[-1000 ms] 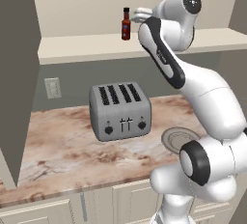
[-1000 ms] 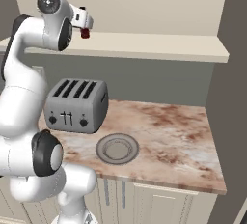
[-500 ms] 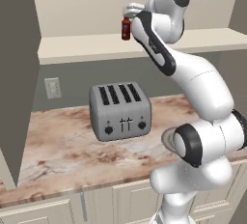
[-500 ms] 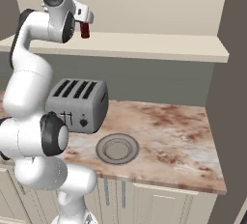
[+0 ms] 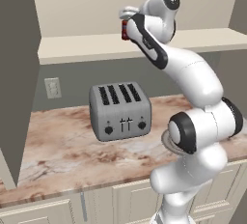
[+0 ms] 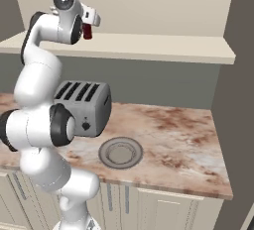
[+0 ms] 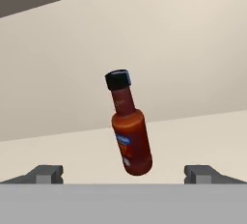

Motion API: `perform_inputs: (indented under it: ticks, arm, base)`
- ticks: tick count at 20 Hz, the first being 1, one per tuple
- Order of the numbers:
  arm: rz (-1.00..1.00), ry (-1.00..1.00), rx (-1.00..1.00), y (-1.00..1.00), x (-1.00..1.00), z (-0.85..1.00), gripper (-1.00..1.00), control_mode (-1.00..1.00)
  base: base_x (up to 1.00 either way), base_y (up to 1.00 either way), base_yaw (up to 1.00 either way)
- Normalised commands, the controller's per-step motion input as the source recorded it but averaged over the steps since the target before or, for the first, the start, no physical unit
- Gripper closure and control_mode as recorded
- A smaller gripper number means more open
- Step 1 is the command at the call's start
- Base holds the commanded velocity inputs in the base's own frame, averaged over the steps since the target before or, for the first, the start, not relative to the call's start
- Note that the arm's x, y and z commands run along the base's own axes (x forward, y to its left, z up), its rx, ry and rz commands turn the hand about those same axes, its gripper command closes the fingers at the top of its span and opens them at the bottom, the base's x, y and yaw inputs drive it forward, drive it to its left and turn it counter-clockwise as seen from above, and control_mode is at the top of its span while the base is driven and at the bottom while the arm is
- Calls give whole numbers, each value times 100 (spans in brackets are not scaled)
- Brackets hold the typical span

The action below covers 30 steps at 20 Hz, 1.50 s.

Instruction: Move the hot dog bun to the plate on the dining table and place the condiment next to that plate. Then navigate to the fridge and take the sausage and place it on the plate as well.

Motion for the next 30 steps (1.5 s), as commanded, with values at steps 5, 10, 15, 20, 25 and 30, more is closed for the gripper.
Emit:
perform_inputs:
  ticks: [5, 10, 15, 20, 25, 30]
  arm:
    - [2, 0, 0, 0, 49, -3, -100, -100]
    - [2, 2, 0, 0, 36, 0, -100, -100]
    - [1, 4, 0, 0, 29, 0, -100, -100]
    - [1, 5, 0, 10, 32, -4, -100, -100]
    - [1, 1, 0, 8, 23, -1, -100, -100]
    - [0, 0, 0, 8, 8, -6, 100, -100]
  base:
    - [0, 0, 0]
    - [0, 0, 0]
    - [0, 0, 0]
    - [0, 0, 0]
    - [0, 0, 0]
    - [0, 0, 0]
